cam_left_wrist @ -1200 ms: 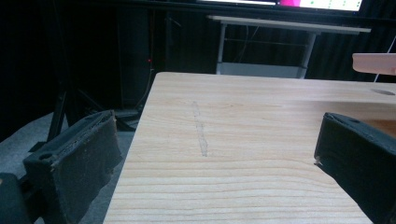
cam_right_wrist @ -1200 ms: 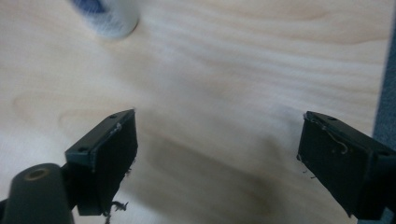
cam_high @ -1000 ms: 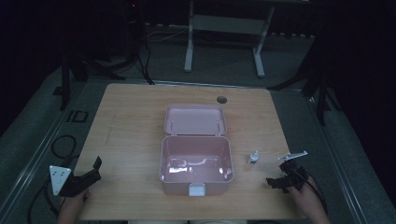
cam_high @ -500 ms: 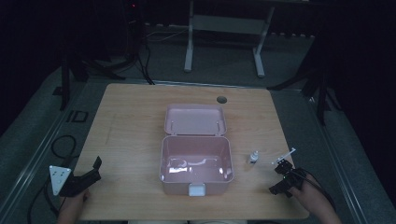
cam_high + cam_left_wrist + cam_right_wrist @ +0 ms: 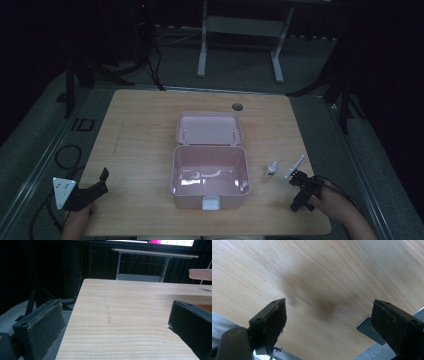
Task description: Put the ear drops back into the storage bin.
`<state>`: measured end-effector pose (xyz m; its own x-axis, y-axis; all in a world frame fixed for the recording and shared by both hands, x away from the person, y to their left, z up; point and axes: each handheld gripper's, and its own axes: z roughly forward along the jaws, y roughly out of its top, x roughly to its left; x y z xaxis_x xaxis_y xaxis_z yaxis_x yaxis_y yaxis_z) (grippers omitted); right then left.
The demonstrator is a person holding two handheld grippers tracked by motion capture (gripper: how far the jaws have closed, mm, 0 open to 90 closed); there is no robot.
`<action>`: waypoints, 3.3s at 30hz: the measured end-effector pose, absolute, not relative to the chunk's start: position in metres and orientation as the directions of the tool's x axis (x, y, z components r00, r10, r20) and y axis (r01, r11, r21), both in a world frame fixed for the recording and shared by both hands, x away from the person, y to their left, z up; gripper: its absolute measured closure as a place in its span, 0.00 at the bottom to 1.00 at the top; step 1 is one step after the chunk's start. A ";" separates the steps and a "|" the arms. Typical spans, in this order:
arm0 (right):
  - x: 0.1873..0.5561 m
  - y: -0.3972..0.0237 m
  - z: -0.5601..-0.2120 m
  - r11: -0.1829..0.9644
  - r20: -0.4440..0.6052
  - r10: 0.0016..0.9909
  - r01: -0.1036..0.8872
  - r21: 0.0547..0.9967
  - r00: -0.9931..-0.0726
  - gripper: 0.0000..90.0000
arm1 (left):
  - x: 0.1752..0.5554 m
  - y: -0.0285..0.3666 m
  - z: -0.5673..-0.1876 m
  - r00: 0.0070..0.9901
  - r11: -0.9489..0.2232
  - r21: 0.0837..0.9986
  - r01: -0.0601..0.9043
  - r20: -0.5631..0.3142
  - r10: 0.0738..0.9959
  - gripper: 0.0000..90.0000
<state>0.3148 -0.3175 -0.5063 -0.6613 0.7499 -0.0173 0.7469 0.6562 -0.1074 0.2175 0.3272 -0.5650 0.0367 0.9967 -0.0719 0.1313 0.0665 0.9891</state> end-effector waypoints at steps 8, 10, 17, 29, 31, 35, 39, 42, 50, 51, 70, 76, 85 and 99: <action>0.327 -0.313 -0.502 0.659 0.023 0.751 0.747 -0.088 -0.660 0.13 | 0.217 0.327 -0.565 0.036 0.067 0.989 0.131 -0.072 0.997 0.00; 0.329 -0.312 -0.501 0.659 0.022 0.752 0.748 -0.080 -0.659 0.12 | 0.217 0.327 -0.565 0.036 0.067 0.989 0.131 -0.072 0.997 0.00; 0.342 -0.305 -0.497 0.676 0.005 0.735 0.733 -0.071 -0.678 0.12 | 0.217 0.327 -0.565 0.037 0.066 0.989 0.132 -0.072 0.997 0.00; 0.371 -0.286 -0.489 0.664 0.018 0.748 0.748 -0.020 -0.663 0.12 | 0.217 0.327 -0.565 0.039 0.066 0.989 0.132 -0.072 0.997 0.00; 0.375 -0.283 -0.488 0.659 0.019 0.752 0.752 -0.014 -0.659 0.12 | 0.217 0.327 -0.565 0.040 0.067 0.989 0.132 -0.073 0.997 0.00; 0.383 -0.278 -0.488 0.659 0.028 0.751 0.752 0.005 -0.659 0.15 | 0.217 0.327 -0.565 0.041 0.066 0.989 0.132 -0.072 0.997 0.00; 0.389 -0.272 -0.490 0.665 0.037 0.747 0.747 0.000 -0.664 0.17 | 0.218 0.327 -0.565 0.041 0.066 0.989 0.132 -0.072 0.997 0.00; 0.392 -0.267 -0.494 0.677 0.046 0.736 0.736 -0.013 -0.676 0.20 | 0.218 0.327 -0.565 0.042 0.066 0.989 0.131 -0.072 0.997 0.00; 0.403 -0.256 -0.502 0.694 0.054 0.720 0.719 -0.028 -0.692 0.37 | 0.217 0.327 -0.565 0.044 0.065 0.989 0.132 -0.072 0.996 0.00; 0.403 -0.255 -0.503 0.695 0.046 0.719 0.719 -0.028 -0.693 0.40 | 0.218 0.327 -0.565 0.044 0.065 0.989 0.131 -0.072 0.996 0.00; 0.410 -0.248 -0.506 0.740 0.050 0.672 0.671 -0.043 -0.739 0.66 | 0.217 0.326 -0.565 0.046 0.052 0.990 0.131 -0.058 0.997 0.00; 0.402 -0.249 -0.499 0.808 0.032 0.589 0.588 -0.036 -0.807 0.66 | 0.217 0.326 -0.565 0.047 0.052 0.990 0.132 -0.059 0.997 0.00; 0.387 -0.252 -0.491 0.907 0.000 0.421 0.421 -0.023 -0.907 0.66 | 0.217 0.326 -0.565 0.046 0.058 0.990 0.131 -0.064 0.997 0.00; 0.353 -0.245 -0.476 0.994 -0.024 0.101 0.102 -0.036 -0.995 0.66 | 0.218 0.327 -0.565 0.046 0.060 0.989 0.133 -0.067 0.997 0.00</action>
<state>0.3530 -0.2447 -0.4756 -0.9946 0.1014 -0.0238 0.1022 0.9941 -0.0356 0.2177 0.3266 -0.5649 0.0459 0.9967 -0.0670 0.1330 0.0604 0.9893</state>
